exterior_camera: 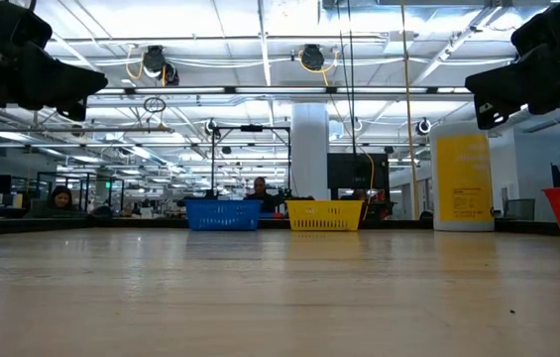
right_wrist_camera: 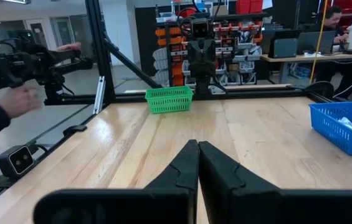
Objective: Pick & Place Travel size toiletries
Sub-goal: Return to Home Position
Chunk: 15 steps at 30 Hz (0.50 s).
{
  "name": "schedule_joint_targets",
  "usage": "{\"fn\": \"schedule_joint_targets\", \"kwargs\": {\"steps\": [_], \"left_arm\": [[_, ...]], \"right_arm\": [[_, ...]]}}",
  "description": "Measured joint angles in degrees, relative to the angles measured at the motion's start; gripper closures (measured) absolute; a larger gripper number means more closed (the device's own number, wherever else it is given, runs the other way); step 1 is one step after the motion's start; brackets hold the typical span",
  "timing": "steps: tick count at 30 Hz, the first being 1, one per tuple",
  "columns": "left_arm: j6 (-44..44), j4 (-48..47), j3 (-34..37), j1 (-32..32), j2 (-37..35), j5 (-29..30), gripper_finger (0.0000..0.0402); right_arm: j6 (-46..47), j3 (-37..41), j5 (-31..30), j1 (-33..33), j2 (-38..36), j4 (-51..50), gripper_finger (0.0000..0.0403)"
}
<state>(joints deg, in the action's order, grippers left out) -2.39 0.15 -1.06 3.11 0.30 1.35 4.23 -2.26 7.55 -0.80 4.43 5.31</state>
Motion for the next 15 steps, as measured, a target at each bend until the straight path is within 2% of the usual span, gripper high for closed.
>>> {"fn": "schedule_joint_targets", "kwargs": {"steps": [15], "left_arm": [[-0.13,2.12,0.22,0.00,1.14,0.22,0.0378]], "right_arm": [[-0.42,0.00,0.00,0.00,-0.02,0.03,0.0399]]}}
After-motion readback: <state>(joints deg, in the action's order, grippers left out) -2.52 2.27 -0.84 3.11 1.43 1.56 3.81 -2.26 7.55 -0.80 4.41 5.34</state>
